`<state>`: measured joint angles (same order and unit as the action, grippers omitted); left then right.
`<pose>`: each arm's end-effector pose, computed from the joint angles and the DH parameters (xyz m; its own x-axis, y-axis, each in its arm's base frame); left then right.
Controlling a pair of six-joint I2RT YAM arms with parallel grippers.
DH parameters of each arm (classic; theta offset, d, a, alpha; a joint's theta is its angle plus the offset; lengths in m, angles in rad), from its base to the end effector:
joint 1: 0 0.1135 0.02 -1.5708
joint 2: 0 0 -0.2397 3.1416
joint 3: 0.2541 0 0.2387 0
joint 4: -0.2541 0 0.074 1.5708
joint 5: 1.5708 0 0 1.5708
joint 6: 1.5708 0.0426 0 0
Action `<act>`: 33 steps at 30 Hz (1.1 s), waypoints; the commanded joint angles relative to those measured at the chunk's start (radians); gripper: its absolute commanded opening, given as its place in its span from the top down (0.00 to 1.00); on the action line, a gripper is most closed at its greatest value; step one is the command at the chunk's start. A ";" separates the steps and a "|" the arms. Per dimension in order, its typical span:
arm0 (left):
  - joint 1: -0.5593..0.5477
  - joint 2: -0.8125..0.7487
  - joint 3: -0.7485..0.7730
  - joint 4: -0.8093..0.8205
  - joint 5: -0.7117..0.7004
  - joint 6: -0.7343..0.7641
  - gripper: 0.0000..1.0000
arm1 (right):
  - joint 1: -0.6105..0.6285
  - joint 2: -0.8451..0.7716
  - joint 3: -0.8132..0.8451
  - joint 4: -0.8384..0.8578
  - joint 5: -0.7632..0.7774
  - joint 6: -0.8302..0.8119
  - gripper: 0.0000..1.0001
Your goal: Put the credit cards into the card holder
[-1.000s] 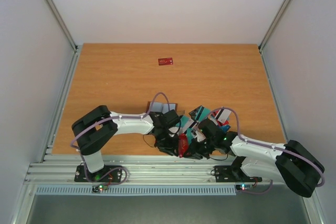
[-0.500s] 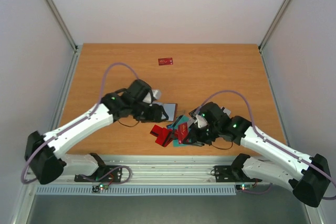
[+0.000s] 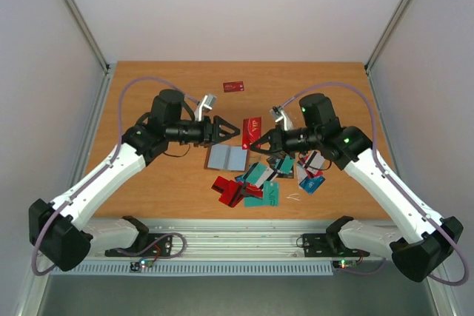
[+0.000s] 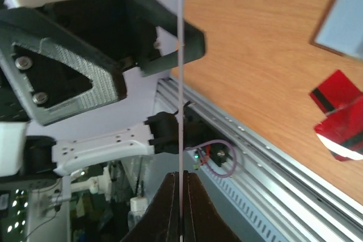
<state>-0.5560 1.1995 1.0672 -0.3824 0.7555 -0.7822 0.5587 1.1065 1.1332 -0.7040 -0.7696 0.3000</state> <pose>0.2066 -0.1628 0.3142 -0.9247 -0.0295 -0.3796 0.3374 0.3983 -0.8530 0.1738 0.1436 0.3284 -0.7561 -0.2223 -0.6156 -0.6459 0.4054 0.6469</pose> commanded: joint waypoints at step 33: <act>0.022 0.097 -0.103 0.773 0.231 -0.392 1.00 | -0.164 0.157 0.258 0.064 -0.341 -0.022 0.77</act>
<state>-0.5369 1.2747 0.9794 0.3172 0.9810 -1.1721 0.3973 1.2617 1.3701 -0.6518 -1.0332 0.2825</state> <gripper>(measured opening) 0.022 0.258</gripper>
